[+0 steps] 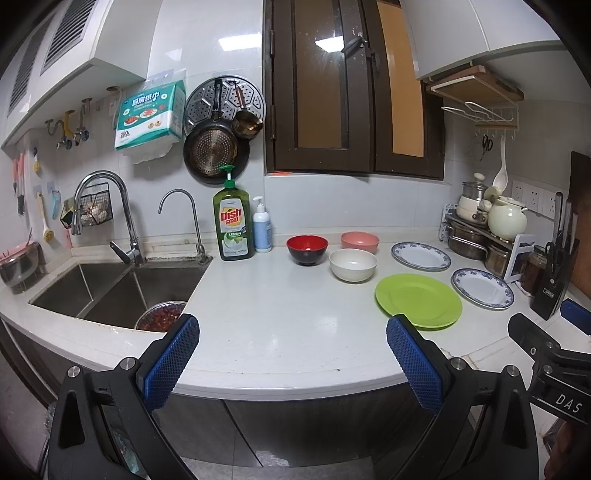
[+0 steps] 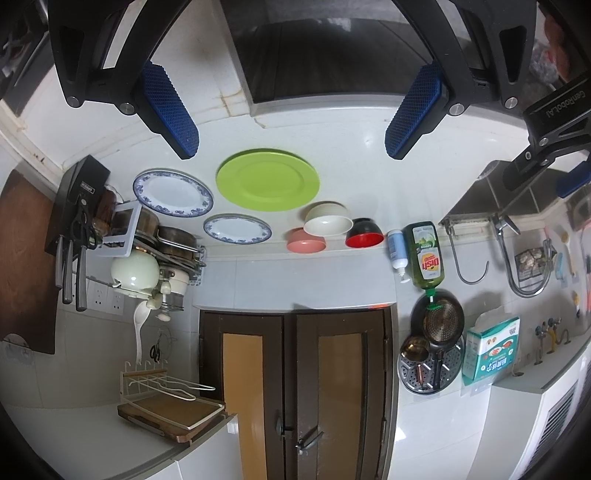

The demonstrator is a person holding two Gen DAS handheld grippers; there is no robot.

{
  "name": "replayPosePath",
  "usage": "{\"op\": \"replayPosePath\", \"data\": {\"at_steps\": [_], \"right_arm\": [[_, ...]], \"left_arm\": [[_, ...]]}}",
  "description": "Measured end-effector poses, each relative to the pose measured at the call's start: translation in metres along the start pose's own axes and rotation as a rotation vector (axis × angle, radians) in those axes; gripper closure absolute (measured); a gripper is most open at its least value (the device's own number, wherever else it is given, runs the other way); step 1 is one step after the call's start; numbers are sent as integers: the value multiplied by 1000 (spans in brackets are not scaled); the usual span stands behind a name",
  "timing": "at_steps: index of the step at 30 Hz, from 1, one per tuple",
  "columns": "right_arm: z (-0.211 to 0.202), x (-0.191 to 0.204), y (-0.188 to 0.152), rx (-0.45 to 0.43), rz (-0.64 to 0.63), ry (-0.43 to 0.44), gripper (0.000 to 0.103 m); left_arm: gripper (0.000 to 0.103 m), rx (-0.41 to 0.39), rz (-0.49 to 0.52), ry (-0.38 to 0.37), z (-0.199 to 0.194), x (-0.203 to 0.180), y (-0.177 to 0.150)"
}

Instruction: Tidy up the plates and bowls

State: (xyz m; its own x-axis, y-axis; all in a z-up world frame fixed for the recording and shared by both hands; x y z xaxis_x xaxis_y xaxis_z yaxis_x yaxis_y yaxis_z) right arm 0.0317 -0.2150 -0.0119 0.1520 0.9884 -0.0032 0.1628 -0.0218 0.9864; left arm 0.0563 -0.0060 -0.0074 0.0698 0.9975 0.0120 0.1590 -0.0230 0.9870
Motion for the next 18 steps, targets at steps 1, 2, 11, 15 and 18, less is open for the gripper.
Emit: {"op": "replayPosePath", "data": {"at_steps": [1, 2, 11, 15, 18], "right_arm": [[2, 0, 1, 2, -1, 0, 1], [3, 0, 0, 3, 0, -1, 1], [23, 18, -11, 40, 5, -16, 1], [36, 15, -17, 84, 14, -40, 1], [49, 11, -19, 120, 32, -47, 1]], "left_arm": [[0, 1, -1, -1, 1, 2, -1], [0, 5, 0, -1, 3, 3, -1], [0, 37, 29, -24, 31, 10, -10], [0, 44, 42, -47, 46, 5, -11], [0, 47, 27, -64, 62, -1, -10]]}}
Point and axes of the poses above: each gripper's, at about its wrist camera, not at the fingertips, and z roughly the way its jaws point, x to its left, y to its top, the point moved 6 cm from there along z, roughly the way its jaws point, and after that the axes turned 14 degrees about -x, right-handed, at the moved point
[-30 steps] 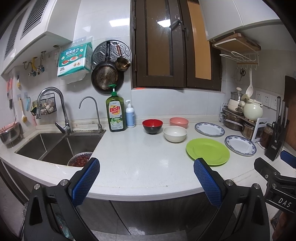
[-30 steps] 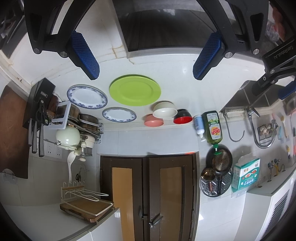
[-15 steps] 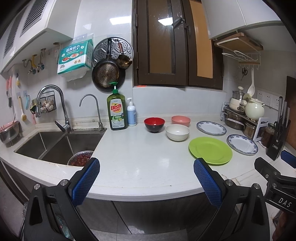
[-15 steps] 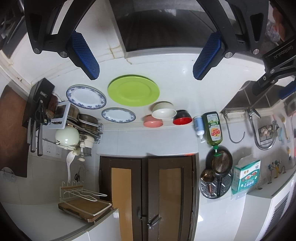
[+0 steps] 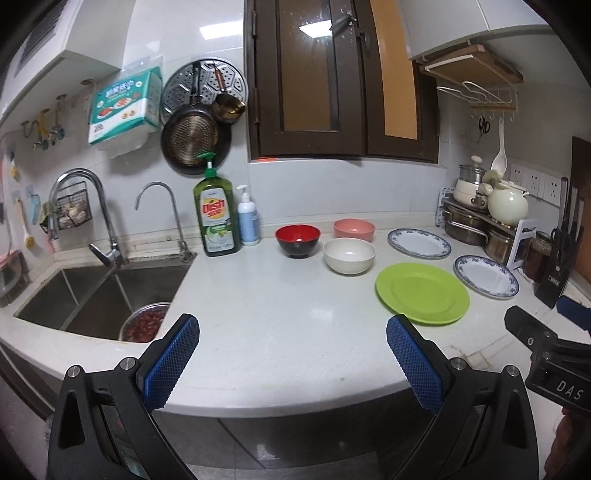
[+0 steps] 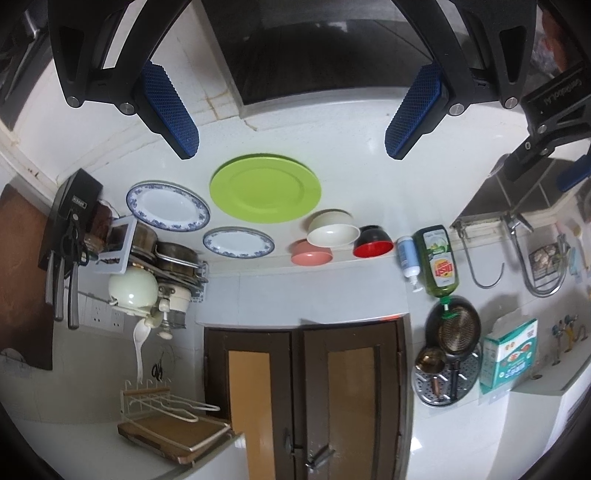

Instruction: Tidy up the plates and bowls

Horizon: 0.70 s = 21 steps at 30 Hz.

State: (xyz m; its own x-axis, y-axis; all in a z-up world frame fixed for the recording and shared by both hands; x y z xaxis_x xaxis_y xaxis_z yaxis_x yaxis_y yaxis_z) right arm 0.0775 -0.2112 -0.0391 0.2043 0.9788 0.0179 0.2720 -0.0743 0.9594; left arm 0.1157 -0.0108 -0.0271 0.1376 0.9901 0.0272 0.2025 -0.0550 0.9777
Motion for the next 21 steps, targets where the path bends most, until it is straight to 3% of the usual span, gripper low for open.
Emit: {"op": "replayPosePath", "data": {"at_steps": [8, 16, 21], "right_arm": [[52, -16, 16, -49, 61, 13, 1], [110, -36, 21, 9, 37, -3, 1], [148, -51, 18, 49, 60, -54, 1]], "left_arm": [[0, 14, 0, -23, 58, -25, 7], [0, 37, 27, -42, 118, -55, 13], [0, 82, 39, -116, 166, -74, 7]]}}
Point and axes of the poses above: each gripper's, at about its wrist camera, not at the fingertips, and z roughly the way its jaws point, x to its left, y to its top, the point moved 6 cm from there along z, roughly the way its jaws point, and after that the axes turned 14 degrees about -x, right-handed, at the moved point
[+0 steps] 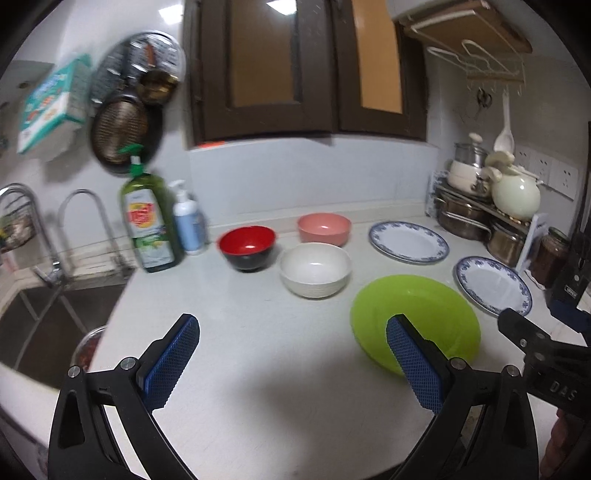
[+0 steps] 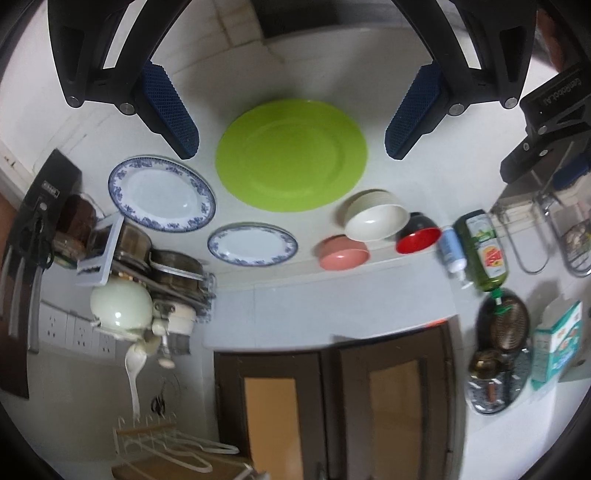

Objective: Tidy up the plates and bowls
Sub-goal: 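Move both grippers to the lime-green plate rim and close on it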

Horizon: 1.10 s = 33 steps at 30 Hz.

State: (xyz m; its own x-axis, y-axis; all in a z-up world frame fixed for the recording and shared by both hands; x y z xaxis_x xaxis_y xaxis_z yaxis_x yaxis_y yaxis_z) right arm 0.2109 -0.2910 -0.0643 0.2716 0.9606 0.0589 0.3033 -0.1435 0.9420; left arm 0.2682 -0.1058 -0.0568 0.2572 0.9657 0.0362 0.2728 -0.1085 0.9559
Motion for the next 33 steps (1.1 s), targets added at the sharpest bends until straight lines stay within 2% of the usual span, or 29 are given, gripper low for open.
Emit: {"op": "replayPosePath", "data": {"at_steps": [7, 10, 13, 16, 19, 24, 26, 33], "right_arm": [[49, -25, -6, 23, 37, -149, 1], [71, -36, -9, 39, 70, -177, 2], [95, -47, -18, 83, 74, -171, 3], [119, -56, -28, 146, 65, -152, 11], [136, -64, -36, 180, 50, -141, 12], [169, -77, -51, 253, 66, -119, 21], [180, -80, -57, 278, 83, -106, 28], [199, -85, -68, 334, 101, -92, 38]], "left_arm": [[1, 70, 41, -90, 61, -24, -13], [4, 123, 31, -118, 86, -37, -22], [7, 160, 29, -111, 108, -48, -31], [10, 198, 11, -103, 128, -57, -41], [14, 237, 17, -99, 146, -66, -51], [19, 298, 13, -98, 173, -79, -69], [21, 324, 5, -107, 181, -84, -74], [36, 397, -1, -136, 197, -94, -86]]}}
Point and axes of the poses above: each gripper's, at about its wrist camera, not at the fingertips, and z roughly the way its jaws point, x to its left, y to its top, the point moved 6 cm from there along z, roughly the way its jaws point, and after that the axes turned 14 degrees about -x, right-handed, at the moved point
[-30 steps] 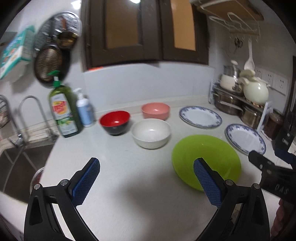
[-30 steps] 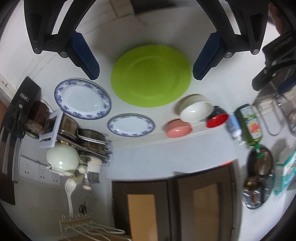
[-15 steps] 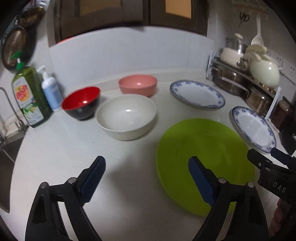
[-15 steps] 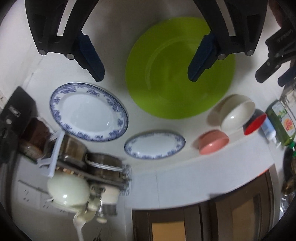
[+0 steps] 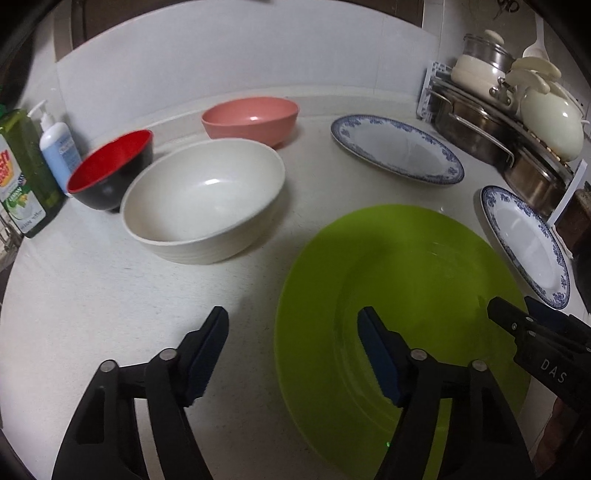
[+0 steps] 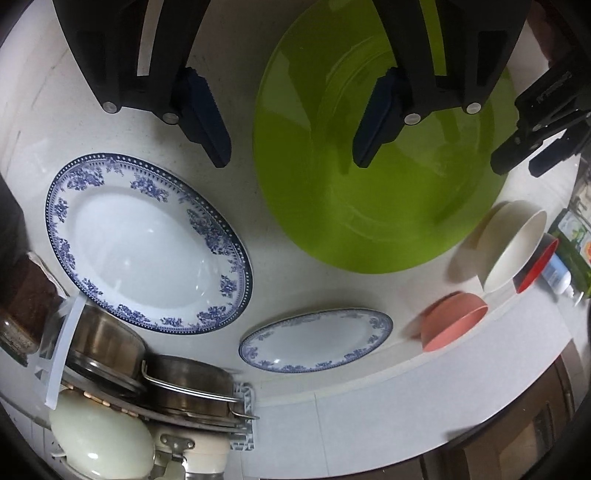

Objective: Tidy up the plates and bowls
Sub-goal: 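Move both grippers to the lime-green plate rim and close on it, then lift the green plate with both grippers and carry it toward the sink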

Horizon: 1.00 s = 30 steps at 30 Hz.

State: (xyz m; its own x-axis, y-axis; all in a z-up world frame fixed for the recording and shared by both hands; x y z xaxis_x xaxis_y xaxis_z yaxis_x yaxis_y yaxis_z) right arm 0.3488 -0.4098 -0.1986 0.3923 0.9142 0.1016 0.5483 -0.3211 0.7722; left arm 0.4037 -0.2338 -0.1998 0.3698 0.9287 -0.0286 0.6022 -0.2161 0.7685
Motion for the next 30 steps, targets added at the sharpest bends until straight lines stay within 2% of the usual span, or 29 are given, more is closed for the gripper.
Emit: {"op": "replayPosePath", "data": {"at_steps": [7, 14, 16, 30], "right_arm": [[6, -2, -1, 74, -4, 11, 53], [11, -1, 0, 146, -44, 31, 57], [11, 0, 0, 151, -48, 36, 60], [5, 4, 1, 173, -60, 13, 61]], "left_arm": [[56, 112, 11, -45, 7, -6, -5], [60, 141, 20, -53, 10, -9, -5], [63, 143, 13, -56, 10, -7, -4], [65, 143, -25, -56, 2, 2, -3]]}}
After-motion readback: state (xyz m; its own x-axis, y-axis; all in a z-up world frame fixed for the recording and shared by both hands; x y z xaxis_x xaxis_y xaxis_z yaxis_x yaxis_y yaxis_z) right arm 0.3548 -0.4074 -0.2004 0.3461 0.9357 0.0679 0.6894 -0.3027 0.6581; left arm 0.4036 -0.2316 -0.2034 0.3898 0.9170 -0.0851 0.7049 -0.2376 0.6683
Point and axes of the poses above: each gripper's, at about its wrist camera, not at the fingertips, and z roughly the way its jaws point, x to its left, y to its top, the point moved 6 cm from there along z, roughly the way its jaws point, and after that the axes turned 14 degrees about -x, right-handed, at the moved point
